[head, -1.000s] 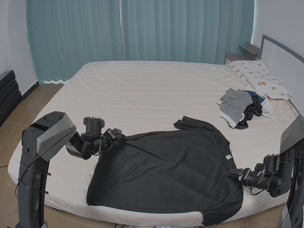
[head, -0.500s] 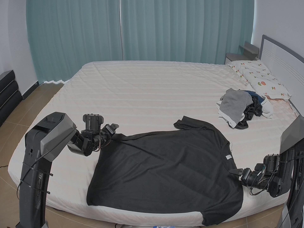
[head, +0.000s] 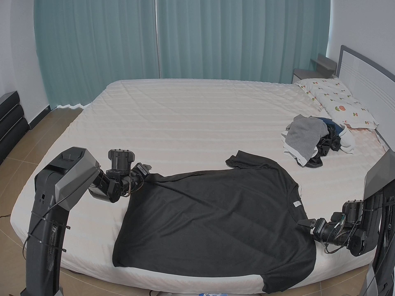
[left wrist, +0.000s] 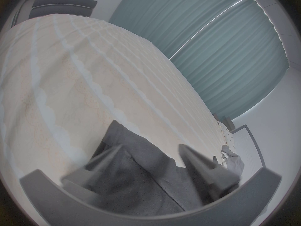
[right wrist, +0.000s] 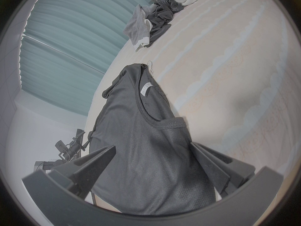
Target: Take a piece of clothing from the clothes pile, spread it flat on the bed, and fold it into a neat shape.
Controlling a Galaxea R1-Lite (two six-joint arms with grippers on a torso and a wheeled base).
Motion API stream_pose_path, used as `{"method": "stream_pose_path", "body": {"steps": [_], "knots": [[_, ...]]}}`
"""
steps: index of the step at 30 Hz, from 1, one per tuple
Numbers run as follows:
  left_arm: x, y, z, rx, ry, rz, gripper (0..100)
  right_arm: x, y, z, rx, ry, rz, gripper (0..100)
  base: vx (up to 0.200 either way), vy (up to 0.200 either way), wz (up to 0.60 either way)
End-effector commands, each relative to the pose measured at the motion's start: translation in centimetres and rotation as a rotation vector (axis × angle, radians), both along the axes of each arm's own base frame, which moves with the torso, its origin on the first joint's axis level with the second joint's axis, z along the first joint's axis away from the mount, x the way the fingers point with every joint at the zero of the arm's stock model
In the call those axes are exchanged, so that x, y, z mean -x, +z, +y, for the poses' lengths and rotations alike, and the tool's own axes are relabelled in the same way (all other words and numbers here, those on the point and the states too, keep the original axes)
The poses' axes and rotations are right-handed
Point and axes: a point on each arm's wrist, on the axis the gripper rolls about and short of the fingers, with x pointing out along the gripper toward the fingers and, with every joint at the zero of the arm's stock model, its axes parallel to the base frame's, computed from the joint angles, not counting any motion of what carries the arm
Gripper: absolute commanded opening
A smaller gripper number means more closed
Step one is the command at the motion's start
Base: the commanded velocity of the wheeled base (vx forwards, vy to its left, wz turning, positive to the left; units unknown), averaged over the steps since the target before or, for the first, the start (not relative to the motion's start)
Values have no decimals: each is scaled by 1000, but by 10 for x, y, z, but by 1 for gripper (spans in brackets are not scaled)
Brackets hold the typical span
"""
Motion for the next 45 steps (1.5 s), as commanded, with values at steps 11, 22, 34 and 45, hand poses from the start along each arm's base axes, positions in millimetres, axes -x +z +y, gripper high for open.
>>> {"method": "stream_pose_path", "body": {"steps": [11, 22, 34, 45], "knots": [[-18, -1, 6, -12, 46, -59, 0, 0, 0, 0, 0, 0, -6, 100, 0, 0, 0], [-38, -3, 19, -19, 110, -124, 0, 0, 0, 0, 0, 0, -6, 100, 0, 0, 0], [-39, 8, 21, -21, 145, -146, 0, 0, 0, 0, 0, 0, -6, 100, 0, 0, 0], [-31, 25, 33, 2, 119, -119, 100, 0, 0, 0, 0, 0, -6, 100, 0, 0, 0]]}}
